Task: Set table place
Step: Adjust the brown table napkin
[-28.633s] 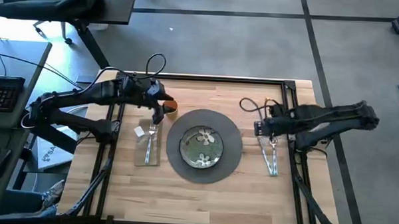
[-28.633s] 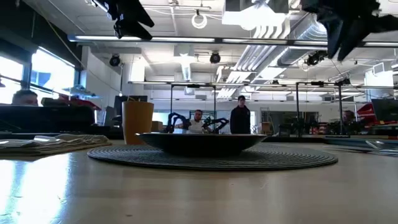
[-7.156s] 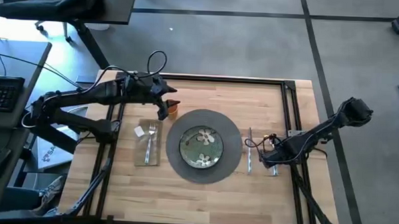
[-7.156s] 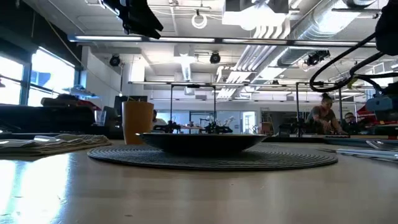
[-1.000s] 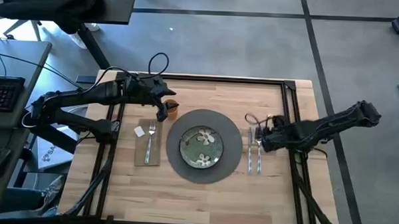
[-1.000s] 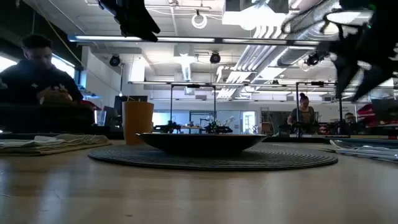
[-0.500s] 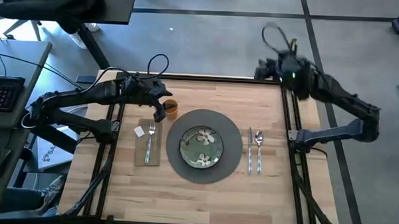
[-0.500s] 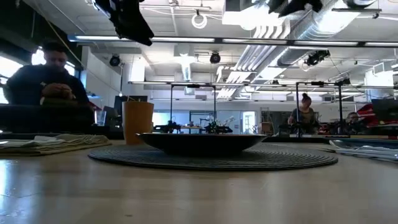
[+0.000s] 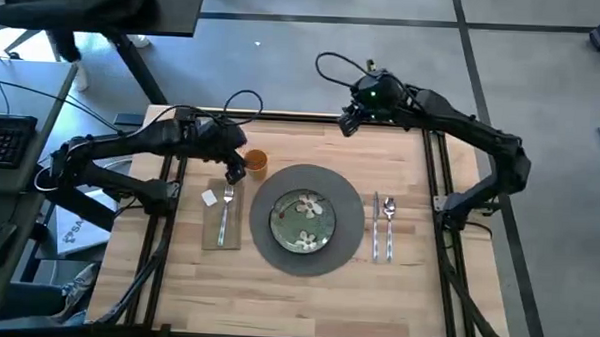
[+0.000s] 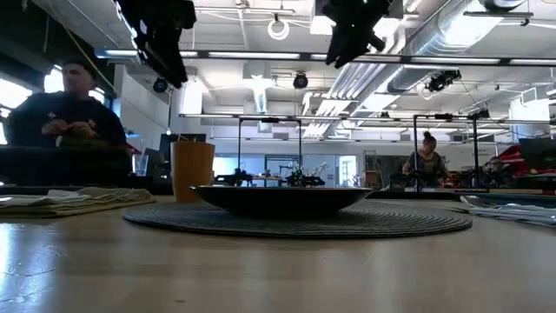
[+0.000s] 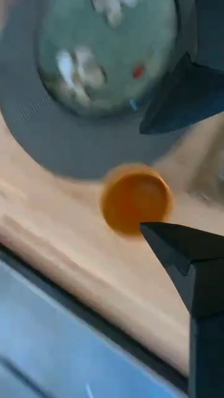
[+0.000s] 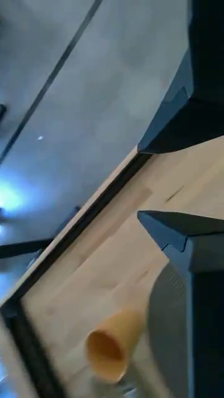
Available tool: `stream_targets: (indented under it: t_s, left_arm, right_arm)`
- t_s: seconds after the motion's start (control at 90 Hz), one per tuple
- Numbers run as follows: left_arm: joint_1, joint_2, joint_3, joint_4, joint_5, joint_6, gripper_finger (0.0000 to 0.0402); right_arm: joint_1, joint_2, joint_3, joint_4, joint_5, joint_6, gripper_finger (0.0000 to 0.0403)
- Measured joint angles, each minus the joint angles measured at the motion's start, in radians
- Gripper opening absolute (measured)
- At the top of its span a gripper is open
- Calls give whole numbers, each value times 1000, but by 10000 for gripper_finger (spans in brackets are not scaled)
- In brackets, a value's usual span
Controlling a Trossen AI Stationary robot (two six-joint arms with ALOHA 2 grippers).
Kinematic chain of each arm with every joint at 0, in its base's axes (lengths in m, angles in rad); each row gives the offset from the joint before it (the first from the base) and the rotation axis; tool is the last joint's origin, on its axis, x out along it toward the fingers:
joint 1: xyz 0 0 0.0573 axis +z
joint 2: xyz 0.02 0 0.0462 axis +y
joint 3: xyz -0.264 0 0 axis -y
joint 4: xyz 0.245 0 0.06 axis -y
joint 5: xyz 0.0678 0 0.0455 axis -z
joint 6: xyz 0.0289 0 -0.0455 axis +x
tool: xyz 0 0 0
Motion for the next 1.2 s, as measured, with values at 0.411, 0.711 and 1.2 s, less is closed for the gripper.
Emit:
stream_targets:
  t_s: [0.411, 0.711, 1.2]
  left_arm:
    - [168, 98, 350, -445, 78, 168, 223]
    - [250, 205, 342, -513, 343, 369, 223]
    - [176, 165, -11, -214, 496, 69, 223]
  right_arm:
    - [-140, 10, 2, 52, -76, -56, 140]
    - [-197, 17, 2, 59, -117, 70, 140]
    - [-269, -13, 0, -44, -32, -66, 140]
